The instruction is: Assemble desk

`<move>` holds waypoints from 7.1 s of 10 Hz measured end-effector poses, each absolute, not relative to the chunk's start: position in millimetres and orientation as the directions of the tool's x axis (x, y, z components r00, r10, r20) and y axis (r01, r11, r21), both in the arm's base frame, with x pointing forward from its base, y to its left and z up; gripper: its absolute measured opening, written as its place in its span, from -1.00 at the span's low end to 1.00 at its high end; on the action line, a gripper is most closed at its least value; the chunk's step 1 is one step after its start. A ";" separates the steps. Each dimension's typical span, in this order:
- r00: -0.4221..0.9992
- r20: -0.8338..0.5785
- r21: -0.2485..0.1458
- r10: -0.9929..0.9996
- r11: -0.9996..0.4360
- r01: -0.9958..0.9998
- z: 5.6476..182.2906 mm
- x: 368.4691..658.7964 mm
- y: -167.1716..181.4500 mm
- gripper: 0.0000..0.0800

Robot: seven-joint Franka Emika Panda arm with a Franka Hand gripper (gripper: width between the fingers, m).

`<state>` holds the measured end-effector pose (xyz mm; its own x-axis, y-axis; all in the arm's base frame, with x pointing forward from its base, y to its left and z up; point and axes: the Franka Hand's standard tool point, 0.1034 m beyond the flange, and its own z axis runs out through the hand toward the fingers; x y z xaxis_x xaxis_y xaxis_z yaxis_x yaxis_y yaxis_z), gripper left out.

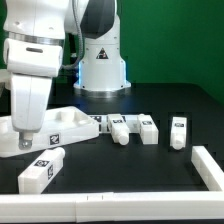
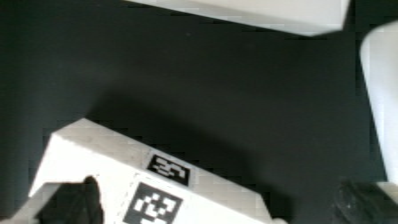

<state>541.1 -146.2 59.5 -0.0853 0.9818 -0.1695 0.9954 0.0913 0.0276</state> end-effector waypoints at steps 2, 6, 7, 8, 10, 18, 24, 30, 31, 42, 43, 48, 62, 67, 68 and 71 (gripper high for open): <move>0.170 -0.131 0.046 0.977 -0.165 0.985 61.8 523.0 -158.5 0.62; 0.564 -0.107 0.032 0.819 -0.565 0.825 65.0 512.1 -159.4 0.62; 0.618 -0.102 0.035 0.779 -0.618 0.785 64.1 511.7 -158.6 0.62; 0.657 -0.099 0.039 0.747 -0.657 0.753 64.1 511.9 -158.0 0.62; 0.800 -0.062 0.037 0.596 -0.800 0.599 63.4 499.5 -168.5 0.62; 0.830 -0.032 -0.016 0.557 -0.830 0.557 52.6 452.8 -216.3 0.62; 0.818 -0.029 0.002 0.575 -0.818 0.575 34.6 436.9 -224.6 0.62; 0.812 -0.061 -0.042 0.581 -0.814 0.579 7.8 422.0 -220.0 0.38; 0.812 -0.061 -0.042 0.581 -0.814 0.579 7.7 422.0 -220.0 0.38; 0.917 -0.136 -0.087 0.375 -0.926 0.366 78.1 497.7 -172.4 -0.86; 0.933 -0.137 -0.067 0.332 -0.943 0.326 80.6 522.5 -154.6 -0.86; 0.937 -0.146 -0.057 0.316 -0.949 0.311 73.3 543.3 -131.5 -0.86; 0.991 -0.131 0.016 0.006 -1.000 0.008 26.5 605.5 -73.3 -0.86; 0.987 -0.141 0.028 -0.078 -0.997 -0.075 18.1 603.7 -69.3 -0.86; 0.988 -0.141 0.034 -0.059 -0.998 -0.055 17.1 603.6 -69.4 -0.86; 0.989 -0.137 0.032 -0.055 -0.998 -0.051 16.5 603.7 -69.2 -0.86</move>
Offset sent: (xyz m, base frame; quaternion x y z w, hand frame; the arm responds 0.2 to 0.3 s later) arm -0.0500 -0.0206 0.0079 0.0757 -0.0045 0.3448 0.9356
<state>603.7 -69.2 16.5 0.9890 -0.0553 -0.1372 -0.0514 -0.9982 0.0323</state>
